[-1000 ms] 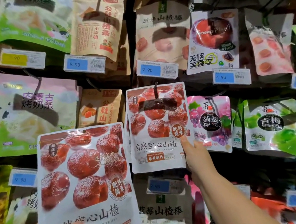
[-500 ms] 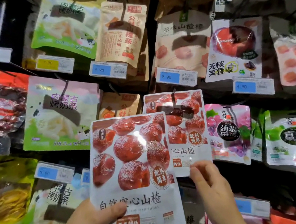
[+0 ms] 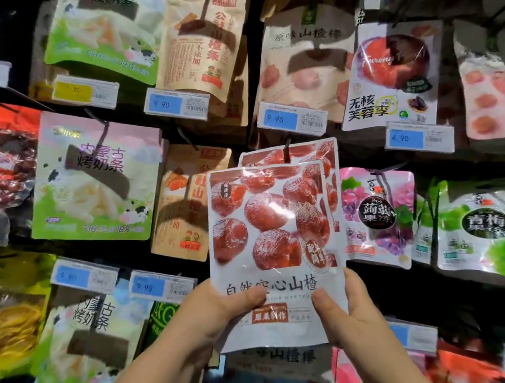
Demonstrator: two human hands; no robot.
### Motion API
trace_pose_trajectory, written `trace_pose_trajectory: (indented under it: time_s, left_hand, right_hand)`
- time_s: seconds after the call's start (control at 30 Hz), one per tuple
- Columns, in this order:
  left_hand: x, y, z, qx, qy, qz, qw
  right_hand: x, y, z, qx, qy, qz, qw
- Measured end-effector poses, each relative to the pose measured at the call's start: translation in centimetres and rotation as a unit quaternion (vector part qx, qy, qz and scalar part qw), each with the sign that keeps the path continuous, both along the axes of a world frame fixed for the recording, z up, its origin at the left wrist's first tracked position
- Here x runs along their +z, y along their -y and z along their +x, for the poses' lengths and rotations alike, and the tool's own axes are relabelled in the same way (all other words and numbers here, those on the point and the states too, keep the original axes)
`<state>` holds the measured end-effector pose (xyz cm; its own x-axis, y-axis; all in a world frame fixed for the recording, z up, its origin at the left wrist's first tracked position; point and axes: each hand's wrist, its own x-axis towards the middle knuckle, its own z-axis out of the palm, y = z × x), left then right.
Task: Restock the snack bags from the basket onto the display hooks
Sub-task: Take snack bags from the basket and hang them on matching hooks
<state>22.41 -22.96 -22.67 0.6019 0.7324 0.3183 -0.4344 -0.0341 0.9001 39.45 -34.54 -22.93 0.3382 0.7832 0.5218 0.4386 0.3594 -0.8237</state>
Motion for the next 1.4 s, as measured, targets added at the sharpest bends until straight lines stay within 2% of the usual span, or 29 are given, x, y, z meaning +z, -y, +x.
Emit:
trace_pose_trajectory:
  time_s: [0.33, 0.53, 0.83, 1.0, 1.4]
  left_hand:
    - [1.9, 1.5, 2.2, -0.053, 0.017, -0.029, 0.998]
    - [1.3, 2.2, 2.9, -0.033, -0.009, -0.013, 0.999]
    - [1.5, 2.4, 3.0, -0.013, 0.022, 0.007, 1.0]
    - [1.5, 2.1, 3.2, -0.002, 0.025, 0.001, 1.0]
    - [2.2, 1.1, 3.8, 0.007, 0.011, 0.068, 0.998]
  right_hand:
    - [2.3, 0.8, 1.3, -0.093, -0.004, 0.084, 0.992]
    - [2.6, 0.4, 1.9, -0.125, -0.013, 0.105, 0.986]
    - [3.9, -0.6, 2.7, -0.081, 0.002, 0.119, 0.99]
    - [4.1, -1.3, 2.9, -0.084, -0.014, 0.122, 0.989]
    - [4.7, -1.5, 2.2, -0.133, -0.02, 0.143, 0.981]
